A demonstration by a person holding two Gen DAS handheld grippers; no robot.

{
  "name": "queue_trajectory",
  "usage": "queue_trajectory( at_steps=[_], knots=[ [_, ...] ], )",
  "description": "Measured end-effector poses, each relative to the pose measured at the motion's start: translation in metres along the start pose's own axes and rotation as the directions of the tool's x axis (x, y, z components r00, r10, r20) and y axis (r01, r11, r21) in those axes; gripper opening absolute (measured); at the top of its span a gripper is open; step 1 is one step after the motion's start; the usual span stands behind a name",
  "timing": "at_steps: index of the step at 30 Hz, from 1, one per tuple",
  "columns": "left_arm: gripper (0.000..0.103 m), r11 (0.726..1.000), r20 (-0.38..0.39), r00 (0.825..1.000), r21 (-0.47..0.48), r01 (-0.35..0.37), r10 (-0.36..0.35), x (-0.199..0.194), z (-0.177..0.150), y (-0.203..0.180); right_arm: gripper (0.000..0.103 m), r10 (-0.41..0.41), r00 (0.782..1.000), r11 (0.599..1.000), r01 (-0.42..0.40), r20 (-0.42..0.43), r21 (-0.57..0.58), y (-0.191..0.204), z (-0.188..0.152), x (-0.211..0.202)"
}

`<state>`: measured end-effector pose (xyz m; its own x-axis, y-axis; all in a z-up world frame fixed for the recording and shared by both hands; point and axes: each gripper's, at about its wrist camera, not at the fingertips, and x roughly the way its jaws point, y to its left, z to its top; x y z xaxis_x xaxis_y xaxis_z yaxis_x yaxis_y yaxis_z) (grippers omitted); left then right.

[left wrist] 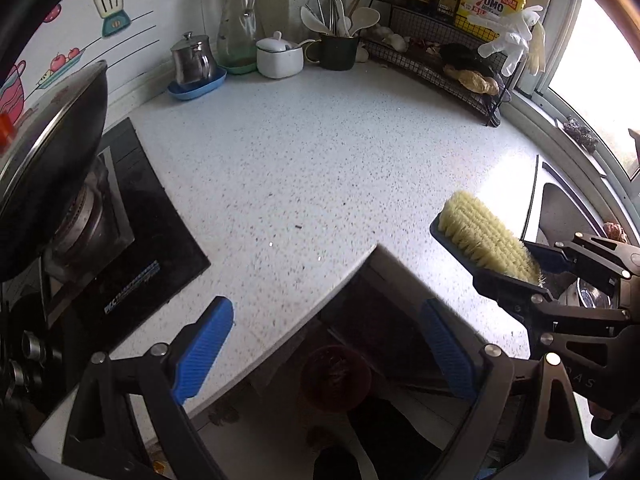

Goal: Collect trash
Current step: 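Carry the scrub brush down toward the red bin with the right tool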

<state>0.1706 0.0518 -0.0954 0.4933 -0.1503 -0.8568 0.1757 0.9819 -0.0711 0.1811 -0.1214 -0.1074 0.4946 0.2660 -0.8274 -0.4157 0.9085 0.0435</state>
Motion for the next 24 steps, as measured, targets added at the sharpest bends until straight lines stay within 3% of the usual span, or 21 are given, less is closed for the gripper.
queue_trajectory(
  at_steps=[11,21,24],
  knots=[
    [0.093,0.998,-0.105,0.994,-0.06,0.022,-0.028,-0.002,-0.105,0.032,0.036,0.05,0.996,0.999,-0.048,-0.078,0.019,0.07,-0.068,0.004],
    [0.093,0.994,-0.214,0.975,-0.099,0.035,-0.056,0.061,-0.168,0.04,0.036,0.076,0.974,0.996,-0.063,-0.213,0.063,0.09,-0.126,0.06],
    [0.093,0.995,-0.232,0.972,-0.102,0.008,-0.032,0.093,-0.182,0.043,0.036,0.073,0.965,0.996,-0.056,-0.251,0.075,0.087,-0.142,0.087]
  ],
)
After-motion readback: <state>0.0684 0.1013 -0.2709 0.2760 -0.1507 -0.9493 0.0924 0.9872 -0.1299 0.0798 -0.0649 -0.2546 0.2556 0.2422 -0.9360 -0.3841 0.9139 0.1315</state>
